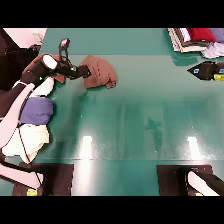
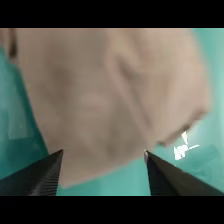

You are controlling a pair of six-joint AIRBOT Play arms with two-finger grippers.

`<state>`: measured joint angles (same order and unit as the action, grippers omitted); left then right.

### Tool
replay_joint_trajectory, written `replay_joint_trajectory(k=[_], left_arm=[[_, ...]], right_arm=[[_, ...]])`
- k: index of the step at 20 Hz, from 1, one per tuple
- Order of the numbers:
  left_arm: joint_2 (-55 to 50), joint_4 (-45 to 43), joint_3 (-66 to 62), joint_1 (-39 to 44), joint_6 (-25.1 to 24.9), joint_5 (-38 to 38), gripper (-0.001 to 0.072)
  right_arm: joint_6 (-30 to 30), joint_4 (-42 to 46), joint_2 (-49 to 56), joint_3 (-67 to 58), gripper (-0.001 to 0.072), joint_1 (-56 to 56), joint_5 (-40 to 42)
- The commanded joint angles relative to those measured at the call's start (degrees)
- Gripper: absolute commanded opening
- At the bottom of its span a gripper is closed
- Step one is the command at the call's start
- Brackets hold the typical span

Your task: Fold the shirts.

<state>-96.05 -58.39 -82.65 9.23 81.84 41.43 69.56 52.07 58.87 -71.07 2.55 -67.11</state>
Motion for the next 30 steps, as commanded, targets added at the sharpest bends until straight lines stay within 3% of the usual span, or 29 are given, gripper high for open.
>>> replay_joint_trajectory(k=[1, 5, 6, 8, 9, 13, 17, 23, 28, 30], left_arm=[[-6.4, 2.2, -0.1, -0.8, 0.6, -2.8, 0.0603], [-7.3, 3.2, -0.7, -0.8, 0.7, -4.9, 0.0599], [-7.2, 3.4, -1.4, -0.8, 0.7, -5.0, 0.0544], [-7.2, 3.5, -3.3, -0.8, 0.7, -4.3, 0.0044], [-7.2, 3.8, -4.4, -0.8, 0.7, -3.4, 0.0023], [-4.0, 4.9, -13.0, -0.6, 0.0, 5.7, 0.002], [8.5, 4.9, -23.6, 2.7, -6.2, 9.8, 0.002], [23.9, 4.9, -27.4, 14.7, -10.3, 15.2, 0.0021], [22.9, 4.3, -23.1, 20.0, -12.5, 29.9, 0.0022], [22.0, 0.9, -16.7, 20.0, -12.5, 30.4, 0.0022]], right_arm=[[0.0, 0.0, 0.0, 0.0, 0.0013, 0.0, -0.4], [0.0, 0.0, 0.0, 0.0, 0.0013, 0.0, -0.3], [0.0, 0.0, 0.0, 0.0, 0.0013, 0.0, -0.4], [0.0, 0.0, 0.0, 0.0, 0.0013, 0.0, -0.4], [0.0, 0.0, 0.0, 0.0, 0.0013, 0.0, -0.3], [0.0, 0.0, -1.5, 0.0, 0.0013, 0.0, 2.2], [0.0, 0.2, -5.6, -4.8, 0.0013, 2.2, 7.3], [0.0, 0.2, -1.4, -21.8, 0.0012, 5.2, 0.0], [0.1, 0.0, 1.9, -28.9, 0.0013, 5.1, -6.5], [0.1, 0.0, 2.1, -29.1, 0.0012, 5.1, -8.4]])
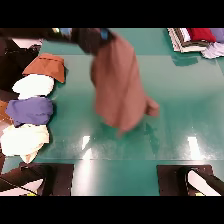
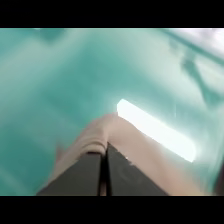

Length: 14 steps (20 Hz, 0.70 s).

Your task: Fold the shirts.

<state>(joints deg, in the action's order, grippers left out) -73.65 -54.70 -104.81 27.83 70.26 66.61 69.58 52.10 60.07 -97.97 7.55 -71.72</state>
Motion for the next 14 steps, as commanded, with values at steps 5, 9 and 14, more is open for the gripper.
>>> replay_joint_trajectory(k=[5, 9, 14], left_arm=[[-3.9, -6.8, 19.9, -3.6, 0.7, -5.3, 0.0034], [-5.4, -6.0, 20.1, -14.0, 5.6, -6.7, 0.0035], [-5.5, -6.2, 22.3, -18.1, 6.1, -0.9, 0.0034]], right_arm=[[0.1, 0.0, 0.8, -2.1, 0.0013, 0.1, -6.0], [0.1, 0.0, 0.8, -2.1, 0.0012, 0.1, -6.8], [0.1, 0.0, 0.9, -2.1, 0.0012, 0.1, -6.7]])
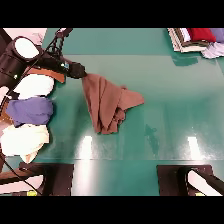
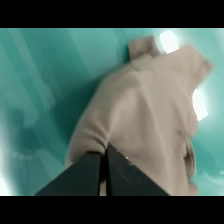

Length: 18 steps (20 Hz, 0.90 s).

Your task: Fold the shirts.

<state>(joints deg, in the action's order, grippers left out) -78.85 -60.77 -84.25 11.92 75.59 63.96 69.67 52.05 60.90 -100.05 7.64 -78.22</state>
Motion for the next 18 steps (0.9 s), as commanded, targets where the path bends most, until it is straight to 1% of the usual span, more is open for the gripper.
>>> replay_joint_trajectory(k=[1, 3, 6, 7, 8, 9, 11, 12, 13, 15, 16, 18], left_arm=[[-0.6, -0.1, 2.8, -1.8, 0.3, 1.4, 0.0036], [-2.5, 0.3, 3.5, -1.8, -1.2, 2.8, 0.0037], [-3.6, -0.1, 3.5, -1.8, -0.8, 0.2, 0.0033], [-3.6, 0.7, 3.5, -1.8, -0.4, -1.0, 0.01], [-3.7, 2.8, 3.5, -1.8, -0.3, -1.6, 0.0535], [-3.6, 4.1, 3.5, -1.8, -0.3, -1.5, 0.0708], [-3.6, 3.2, 3.5, -2.0, -1.0, -0.9, 0.072], [-3.6, 1.7, 3.1, -2.5, -0.9, 0.9, 0.072], [-3.5, 0.3, 2.7, -3.4, 0.2, 3.8, 0.0699], [-2.4, 0.0, 3.2, -5.3, 2.0, 10.1, 0.0702], [-1.2, -1.0, 4.6, -5.4, 2.1, 11.4, 0.0703], [2.7, 0.1, 10.3, -5.3, 2.6, 11.6, 0.0702]], right_arm=[[0.0, 0.0, 0.1, -0.1, 0.0012, 0.0, -0.3], [0.0, 0.0, 0.1, -0.1, 0.0012, 0.0, -0.4], [0.0, 0.0, 0.1, -0.1, 0.0013, 0.0, -0.5], [0.0, 0.0, 0.1, -0.1, 0.0012, 0.0, -0.5], [0.0, 0.0, 0.1, -0.1, 0.0013, 0.0, -0.5], [0.0, 0.0, 0.1, -0.1, 0.0013, 0.0, -0.7], [0.0, 0.0, 0.2, -0.1, 0.0012, 0.0, -0.9], [0.0, 0.1, 0.2, -0.1, 0.0012, 0.0, -0.9], [0.0, 0.3, 0.2, -0.1, 0.0013, 0.0, -1.0], [0.0, 0.6, 0.2, -0.1, 0.0012, 0.0, -1.8], [0.0, 0.6, 0.2, 0.0, 0.0012, 0.0, -2.1], [0.0, 0.5, 0.2, -0.1, 0.0012, 0.0, -2.2]])
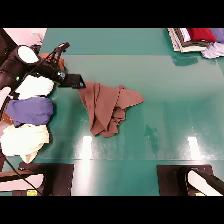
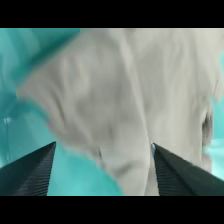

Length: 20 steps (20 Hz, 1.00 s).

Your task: Fold the shirts.

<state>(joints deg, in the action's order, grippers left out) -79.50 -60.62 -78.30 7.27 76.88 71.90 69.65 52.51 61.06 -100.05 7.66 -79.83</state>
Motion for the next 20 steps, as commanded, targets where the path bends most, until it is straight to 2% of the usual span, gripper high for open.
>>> replay_joint_trajectory(k=[1, 3, 5, 9, 11, 12, 13, 14, 15, 20], left_arm=[[5.7, 0.2, 8.3, -0.4, 1.4, 2.7, 0.0702], [10.0, 1.1, 17.0, 0.3, 1.8, 0.4, 0.0703], [11.7, 5.8, 25.2, 2.4, 1.5, -3.0, 0.0703], [11.1, 10.0, 35.8, 12.3, -0.8, -18.6, 0.0702], [10.2, 10.1, 36.5, 15.1, -0.3, -23.3, 0.0702], [9.9, 10.1, 36.5, 15.3, 0.3, -23.5, 0.0642], [9.7, 9.9, 36.5, 15.3, 0.7, -23.1, 0.036], [9.8, 8.7, 36.4, 15.3, 0.7, -22.8, 0.0123], [9.8, 7.4, 35.9, 15.0, 0.8, -21.8, 0.0022], [11.5, 0.5, 21.6, 3.3, -0.8, -2.9, 0.0022]], right_arm=[[0.0, 0.0, 0.0, -0.1, 0.0012, 0.0, -0.6], [0.0, 0.0, 0.3, -0.1, 0.0013, 0.0, -0.6], [0.0, 0.0, 0.8, 0.0, 0.0012, 0.0, -1.2], [0.0, -0.5, 2.0, 0.0, 0.0012, 0.0, -1.8], [0.0, -0.5, 2.7, 0.0, 0.0012, -0.1, -2.0], [0.0, -0.5, 2.9, 0.0, 0.0013, -0.1, -2.3], [0.0, -0.5, 3.1, 0.0, 0.0012, -0.1, -2.4], [0.0, -0.5, 3.4, 0.0, 0.0013, -0.1, -2.4], [0.0, -0.4, 3.8, 0.0, 0.0013, -0.2, -2.8], [0.1, -0.5, 9.7, 0.5, 0.0012, -0.5, -8.8]])
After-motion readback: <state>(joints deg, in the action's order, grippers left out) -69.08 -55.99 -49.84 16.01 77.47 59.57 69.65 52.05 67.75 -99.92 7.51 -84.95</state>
